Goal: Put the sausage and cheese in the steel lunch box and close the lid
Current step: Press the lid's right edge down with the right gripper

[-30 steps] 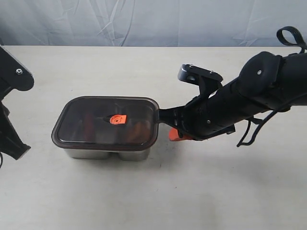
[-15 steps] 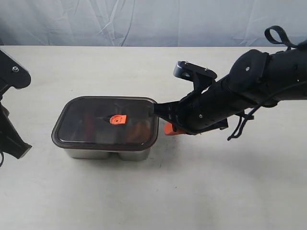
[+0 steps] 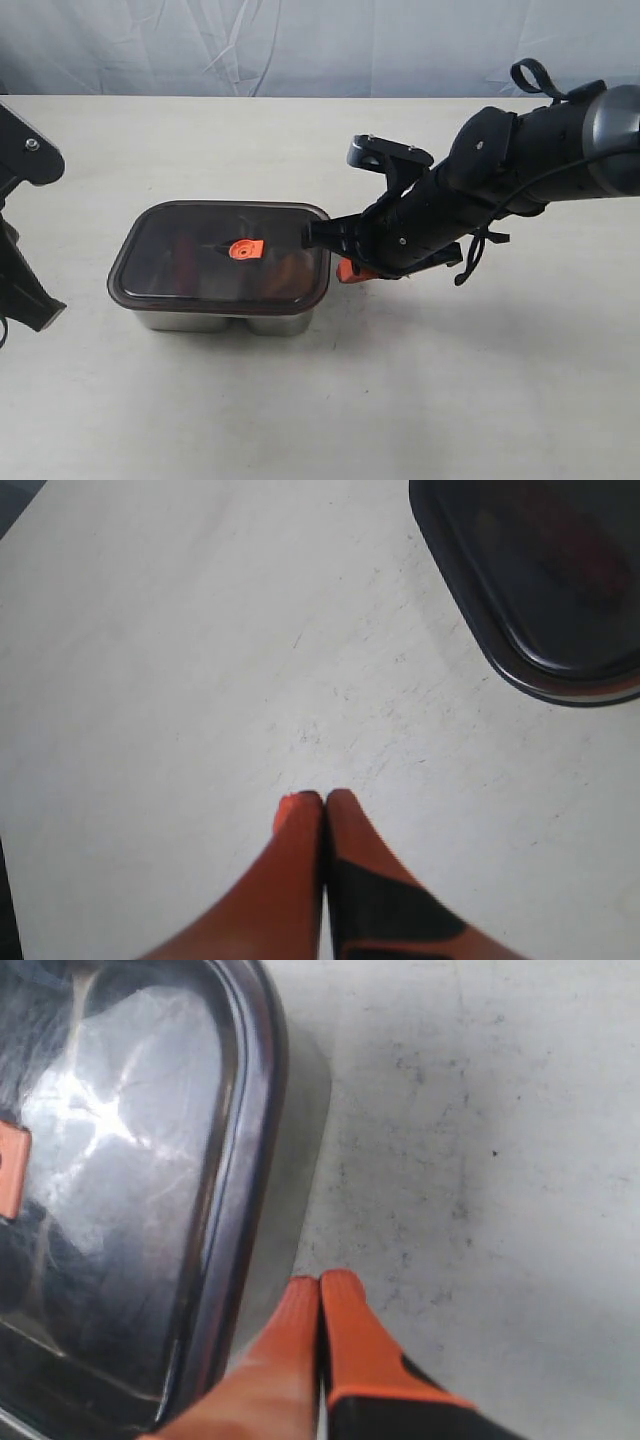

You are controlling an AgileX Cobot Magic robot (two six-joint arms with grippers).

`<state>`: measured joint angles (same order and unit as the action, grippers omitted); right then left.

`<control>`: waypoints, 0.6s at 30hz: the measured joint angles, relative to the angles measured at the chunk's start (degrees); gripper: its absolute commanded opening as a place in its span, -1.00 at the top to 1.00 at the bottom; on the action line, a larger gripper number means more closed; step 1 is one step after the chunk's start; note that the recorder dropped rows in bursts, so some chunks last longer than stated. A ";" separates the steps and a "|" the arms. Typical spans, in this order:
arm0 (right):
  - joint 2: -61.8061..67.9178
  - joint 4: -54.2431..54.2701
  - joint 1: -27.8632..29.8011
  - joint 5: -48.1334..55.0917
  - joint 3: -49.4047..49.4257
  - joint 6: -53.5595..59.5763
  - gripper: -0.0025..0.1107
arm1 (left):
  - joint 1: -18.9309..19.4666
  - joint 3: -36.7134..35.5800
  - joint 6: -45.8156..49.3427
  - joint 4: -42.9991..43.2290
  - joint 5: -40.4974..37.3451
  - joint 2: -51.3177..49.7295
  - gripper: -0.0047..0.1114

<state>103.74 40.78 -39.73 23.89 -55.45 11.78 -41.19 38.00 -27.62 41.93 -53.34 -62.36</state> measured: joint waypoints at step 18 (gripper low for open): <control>0.00 0.13 0.00 -1.56 0.00 -1.45 0.97 | 0.00 0.00 0.00 0.00 0.00 0.00 0.91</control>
<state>103.74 40.91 -39.73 22.33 -55.45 10.34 -41.19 38.00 -27.62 41.93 -53.34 -62.36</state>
